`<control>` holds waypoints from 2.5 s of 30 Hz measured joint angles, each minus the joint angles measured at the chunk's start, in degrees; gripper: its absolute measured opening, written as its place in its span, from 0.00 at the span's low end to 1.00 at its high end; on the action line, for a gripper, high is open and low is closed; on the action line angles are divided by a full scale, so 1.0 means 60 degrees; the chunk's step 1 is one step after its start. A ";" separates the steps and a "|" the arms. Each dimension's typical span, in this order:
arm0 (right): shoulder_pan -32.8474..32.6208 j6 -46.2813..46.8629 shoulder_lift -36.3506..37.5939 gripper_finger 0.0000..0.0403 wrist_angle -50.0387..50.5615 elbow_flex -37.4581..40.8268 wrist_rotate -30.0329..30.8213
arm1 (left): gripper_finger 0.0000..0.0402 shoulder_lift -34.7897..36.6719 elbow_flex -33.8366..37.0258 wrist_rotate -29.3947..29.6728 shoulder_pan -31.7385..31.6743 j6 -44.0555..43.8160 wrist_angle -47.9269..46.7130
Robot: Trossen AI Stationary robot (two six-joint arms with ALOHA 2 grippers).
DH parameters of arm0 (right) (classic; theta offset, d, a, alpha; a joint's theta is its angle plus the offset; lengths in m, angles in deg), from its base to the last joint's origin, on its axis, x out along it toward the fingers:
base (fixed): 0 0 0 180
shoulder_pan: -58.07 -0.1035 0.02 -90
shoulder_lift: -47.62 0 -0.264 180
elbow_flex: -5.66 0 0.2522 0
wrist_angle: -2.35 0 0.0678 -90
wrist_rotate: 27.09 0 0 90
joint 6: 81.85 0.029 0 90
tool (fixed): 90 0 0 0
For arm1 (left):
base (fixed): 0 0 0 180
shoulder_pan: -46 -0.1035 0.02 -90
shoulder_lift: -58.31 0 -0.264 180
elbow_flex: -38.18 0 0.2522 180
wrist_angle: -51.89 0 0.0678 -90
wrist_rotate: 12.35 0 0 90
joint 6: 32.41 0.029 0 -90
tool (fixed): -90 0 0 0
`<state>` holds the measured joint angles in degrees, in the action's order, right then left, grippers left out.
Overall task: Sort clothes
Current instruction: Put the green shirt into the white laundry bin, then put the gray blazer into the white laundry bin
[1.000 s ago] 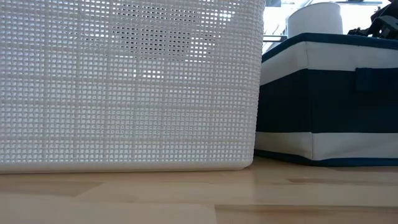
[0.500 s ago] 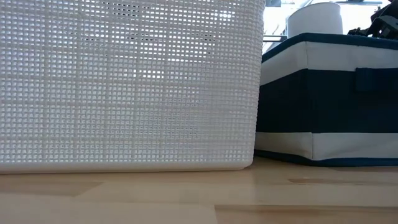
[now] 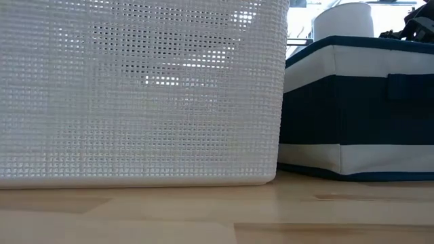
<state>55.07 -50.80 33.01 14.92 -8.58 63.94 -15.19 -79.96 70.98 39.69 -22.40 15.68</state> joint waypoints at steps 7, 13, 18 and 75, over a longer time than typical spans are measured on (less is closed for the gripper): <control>0.0000 0.0000 0.0003 0.00 0.0000 -0.0003 0.0000 | 0.00 0.0227 0.0011 -0.0065 -0.0005 -0.0856 -0.1250; 0.0000 0.0000 0.0000 0.00 -0.0002 -0.0001 0.0000 | 0.00 0.0622 0.0018 -0.0043 0.0151 -0.2473 -0.2701; 0.0004 0.0000 0.0000 0.00 -0.0002 -0.0003 -0.0002 | 0.00 0.1324 -0.0002 0.0697 0.0391 -0.3182 -0.3162; 0.0000 0.0000 0.0000 0.00 0.0000 -0.0003 -0.0002 | 0.70 -0.4137 0.0765 0.0771 -0.5314 -0.4089 -0.4895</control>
<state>55.07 -50.80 33.01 14.92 -8.59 63.92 -40.01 -75.37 75.61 7.81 -46.93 -13.69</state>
